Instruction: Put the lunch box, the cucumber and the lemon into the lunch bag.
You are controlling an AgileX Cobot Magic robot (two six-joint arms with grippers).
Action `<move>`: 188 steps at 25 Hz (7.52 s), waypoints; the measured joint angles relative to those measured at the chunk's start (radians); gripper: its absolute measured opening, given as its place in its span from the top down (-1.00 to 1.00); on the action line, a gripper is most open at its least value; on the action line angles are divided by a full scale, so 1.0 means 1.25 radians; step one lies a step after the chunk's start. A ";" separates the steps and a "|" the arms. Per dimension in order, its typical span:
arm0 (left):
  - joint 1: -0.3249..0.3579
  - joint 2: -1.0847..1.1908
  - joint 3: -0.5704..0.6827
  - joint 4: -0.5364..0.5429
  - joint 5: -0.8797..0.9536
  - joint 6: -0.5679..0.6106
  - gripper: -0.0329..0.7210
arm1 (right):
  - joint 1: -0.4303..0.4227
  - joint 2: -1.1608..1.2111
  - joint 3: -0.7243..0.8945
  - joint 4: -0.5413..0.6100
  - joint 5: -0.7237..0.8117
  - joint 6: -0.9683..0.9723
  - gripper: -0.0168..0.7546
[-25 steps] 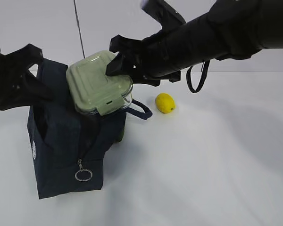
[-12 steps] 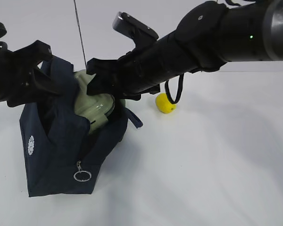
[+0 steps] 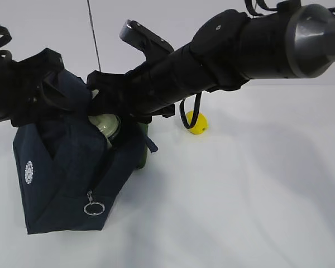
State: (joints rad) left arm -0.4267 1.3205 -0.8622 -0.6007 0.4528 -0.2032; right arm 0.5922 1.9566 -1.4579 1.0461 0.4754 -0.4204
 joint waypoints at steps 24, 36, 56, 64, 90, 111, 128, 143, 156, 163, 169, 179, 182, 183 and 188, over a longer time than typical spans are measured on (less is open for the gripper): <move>0.000 0.016 0.000 -0.014 -0.006 0.000 0.83 | 0.000 0.083 0.000 0.277 0.076 -0.091 -0.04; 0.000 0.016 0.000 -0.060 -0.002 0.062 0.83 | -0.003 0.086 -0.016 0.309 0.145 -0.280 -0.04; 0.000 0.013 0.000 -0.060 0.001 0.073 0.83 | -0.021 0.095 -0.084 0.207 0.230 -0.289 -0.20; 0.000 0.012 0.000 -0.060 0.006 0.072 0.83 | -0.101 0.095 -0.170 0.119 0.406 -0.210 -0.21; 0.106 0.001 0.000 0.002 0.172 0.090 0.83 | -0.218 0.087 -0.332 -0.361 0.575 0.151 -0.18; 0.106 -0.010 0.000 0.035 0.193 0.090 0.83 | -0.153 0.197 -0.334 -0.455 0.313 0.322 -0.31; 0.106 -0.010 0.000 0.050 0.190 0.090 0.83 | -0.110 0.332 -0.446 -0.523 0.293 0.363 -0.36; 0.106 -0.010 0.000 0.054 0.184 0.090 0.83 | -0.086 0.356 -0.467 -0.600 0.276 0.457 -0.42; 0.106 -0.010 0.000 0.059 0.176 0.090 0.83 | -0.073 0.409 -0.512 -0.607 0.265 0.498 -0.42; 0.106 -0.010 0.000 0.063 0.171 0.090 0.83 | -0.073 0.419 -0.516 -0.635 0.248 0.517 -0.42; 0.106 -0.010 0.000 0.069 0.166 0.090 0.83 | -0.073 0.422 -0.516 -0.635 0.238 0.522 -0.42; 0.106 -0.010 0.000 0.073 0.154 0.090 0.83 | -0.070 0.432 -0.517 -0.636 0.230 0.522 -0.41; 0.106 -0.010 0.000 0.073 0.153 0.090 0.83 | -0.063 0.432 -0.517 -0.638 0.229 0.522 -0.40; 0.106 -0.010 0.000 0.073 0.153 0.090 0.83 | -0.063 0.432 -0.517 -0.638 0.228 0.522 -0.36; 0.106 -0.010 0.000 0.075 0.153 0.090 0.83 | -0.063 0.442 -0.519 -0.638 0.225 0.522 -0.17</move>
State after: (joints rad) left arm -0.2939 1.3081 -0.8622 -0.5075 0.6444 -0.0905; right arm 0.5138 2.5095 -2.1064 0.2487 0.7566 0.2316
